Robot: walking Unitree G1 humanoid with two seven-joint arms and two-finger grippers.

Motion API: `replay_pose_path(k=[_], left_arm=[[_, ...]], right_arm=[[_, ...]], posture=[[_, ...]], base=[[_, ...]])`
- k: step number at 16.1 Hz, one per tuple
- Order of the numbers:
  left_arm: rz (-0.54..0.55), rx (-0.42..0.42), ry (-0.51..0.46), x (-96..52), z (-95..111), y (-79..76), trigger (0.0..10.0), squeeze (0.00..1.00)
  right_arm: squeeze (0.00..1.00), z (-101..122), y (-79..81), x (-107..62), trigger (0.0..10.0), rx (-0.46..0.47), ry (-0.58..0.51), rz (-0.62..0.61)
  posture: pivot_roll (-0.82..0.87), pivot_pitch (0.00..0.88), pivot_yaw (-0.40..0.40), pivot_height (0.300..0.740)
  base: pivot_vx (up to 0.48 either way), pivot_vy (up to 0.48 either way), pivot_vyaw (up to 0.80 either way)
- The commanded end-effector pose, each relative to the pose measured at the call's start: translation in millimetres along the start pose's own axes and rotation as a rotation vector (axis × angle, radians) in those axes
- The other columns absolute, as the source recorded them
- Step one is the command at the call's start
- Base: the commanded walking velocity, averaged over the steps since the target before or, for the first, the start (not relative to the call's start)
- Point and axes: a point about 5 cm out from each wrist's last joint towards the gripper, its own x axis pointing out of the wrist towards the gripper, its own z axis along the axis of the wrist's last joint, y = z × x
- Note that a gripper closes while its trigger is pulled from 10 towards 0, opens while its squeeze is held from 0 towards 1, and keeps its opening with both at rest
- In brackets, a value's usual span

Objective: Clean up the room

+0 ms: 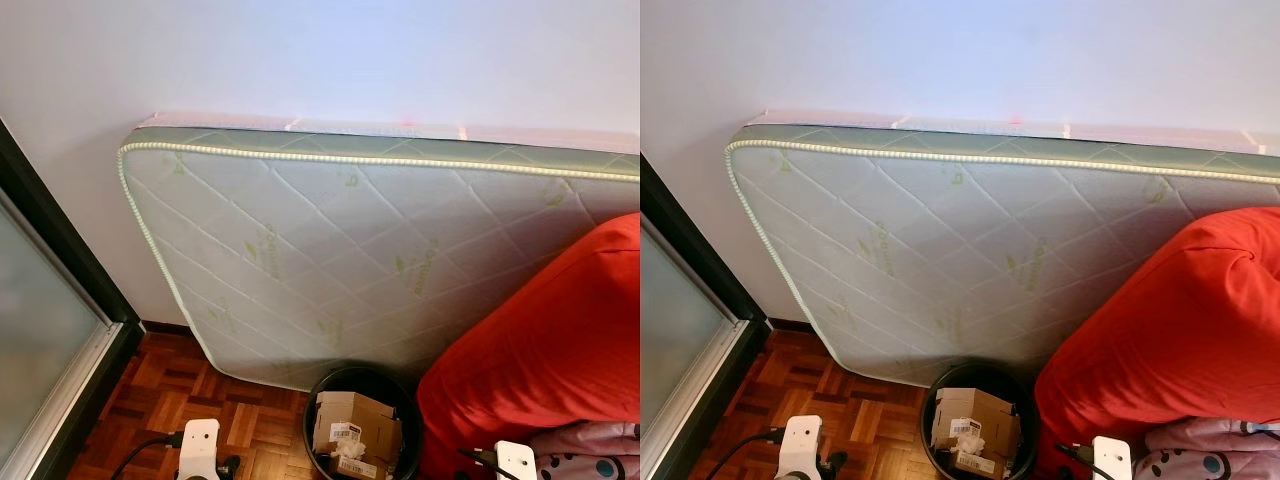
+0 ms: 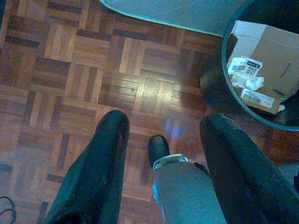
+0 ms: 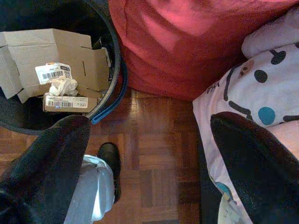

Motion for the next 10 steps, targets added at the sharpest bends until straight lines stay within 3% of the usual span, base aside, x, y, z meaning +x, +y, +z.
replay_pose_path(k=[1,10], left_arm=[[0.007,0.001,0.025,-1.6,-6.5,3.3,10.0,0.00],[0.015,-0.007,0.040,-2.7,-10.4,5.8,10.0,0.00]], right_arm=[[0.00,-6.4,-0.1,-1.2,10.0,0.007,0.023,-0.001],[0.00,-7.4,2.4,-1.0,10.0,0.014,0.030,0.000]], posture=[[-0.06,0.000,-0.019,0.740],[-0.06,0.000,-0.017,0.740]], base=[[0.000,0.000,0.00],[0.000,0.000,0.00]])
